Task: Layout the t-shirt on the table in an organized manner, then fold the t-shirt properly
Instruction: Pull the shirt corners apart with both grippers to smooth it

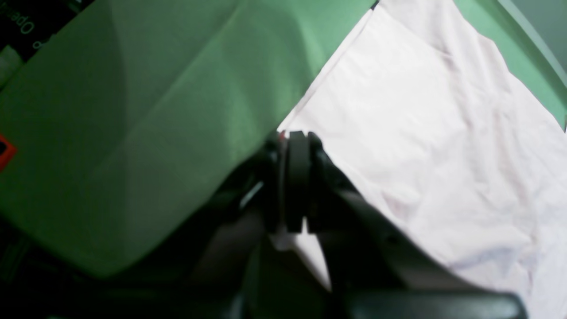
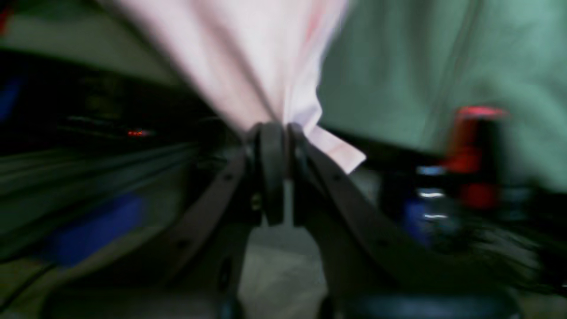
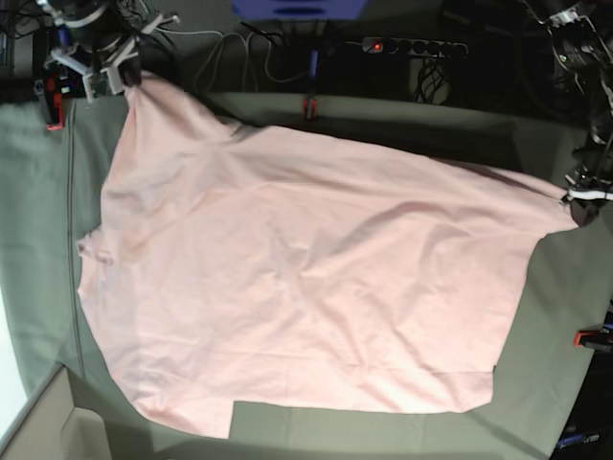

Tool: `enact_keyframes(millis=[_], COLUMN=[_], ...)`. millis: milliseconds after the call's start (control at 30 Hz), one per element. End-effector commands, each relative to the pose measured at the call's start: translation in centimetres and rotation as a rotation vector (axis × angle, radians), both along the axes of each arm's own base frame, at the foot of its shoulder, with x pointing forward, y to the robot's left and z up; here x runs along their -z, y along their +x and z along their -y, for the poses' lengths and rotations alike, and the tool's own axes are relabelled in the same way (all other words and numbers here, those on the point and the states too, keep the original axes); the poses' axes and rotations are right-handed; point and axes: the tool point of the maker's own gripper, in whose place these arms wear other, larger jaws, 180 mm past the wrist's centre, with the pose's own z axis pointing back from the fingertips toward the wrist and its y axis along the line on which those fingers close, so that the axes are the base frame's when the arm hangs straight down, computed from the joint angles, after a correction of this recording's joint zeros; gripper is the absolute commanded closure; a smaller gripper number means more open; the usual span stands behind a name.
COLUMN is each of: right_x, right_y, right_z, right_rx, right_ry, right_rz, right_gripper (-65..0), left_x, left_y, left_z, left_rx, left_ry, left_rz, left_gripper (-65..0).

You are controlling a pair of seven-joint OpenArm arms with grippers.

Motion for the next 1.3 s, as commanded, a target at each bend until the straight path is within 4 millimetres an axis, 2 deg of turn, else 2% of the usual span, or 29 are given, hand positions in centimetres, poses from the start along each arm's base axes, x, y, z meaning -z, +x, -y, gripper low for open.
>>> enact_keyframes(millis=[0, 133, 200, 400, 500, 633, 733, 1067, 1167, 1267], right_x=[-0.4, 0.1, 0.2, 0.3, 0.3, 0.5, 0.3, 0.5, 1.2, 1.8], right_y=[-0.4, -2.2, -2.4, -2.5, -2.5, -2.2, -1.5, 1.5, 2.1, 2.6], right_z=[-1.3, -6.2, -7.8, -8.6, -8.1, -5.6, -2.7, 8.1, 9.6, 9.6], right_rx=[-0.022, -0.107, -0.133, -0.145, -0.138, -0.090, -0.039, 0.216, 0.286, 0.299], right_ry=[0.035, 0.145, 0.180, 0.198, 0.190, 0.138, 0.072, -0.142, -0.142, -0.124], right_rz=[0.004, -0.044, -0.049, -0.052, -0.056, -0.049, -0.031, -0.069, -0.091, -0.093], right_gripper=[0.0, 0.0, 0.0, 0.0, -8.8, -23.2, -29.5, -31.0, -31.4, -31.5], left_x=[-1.5, -1.5, -1.5, -1.2, -1.0, -0.3, 0.0, 1.5, 2.6, 3.3], left_y=[0.7, 0.8, 0.7, 0.2, -0.4, -1.3, -1.6, -3.2, -3.8, -4.7], left_z=[-0.5, -0.4, -0.4, -0.6, -0.6, -0.7, -0.9, -1.0, -1.6, -2.9], left_rx=[0.004, 0.006, 0.005, 0.000, 0.003, 0.000, -0.002, -0.008, -0.030, -0.074], left_ry=[0.025, 0.024, 0.023, 0.025, 0.033, 0.034, 0.038, 0.027, 0.006, -0.007], left_rz=[0.045, 0.048, 0.047, 0.035, 0.022, -0.002, -0.015, -0.065, -0.090, -0.102], left_gripper=[0.0, 0.0, 0.0, 0.0, 0.0, 0.0, 0.0, 0.0, 0.0, 0.0])
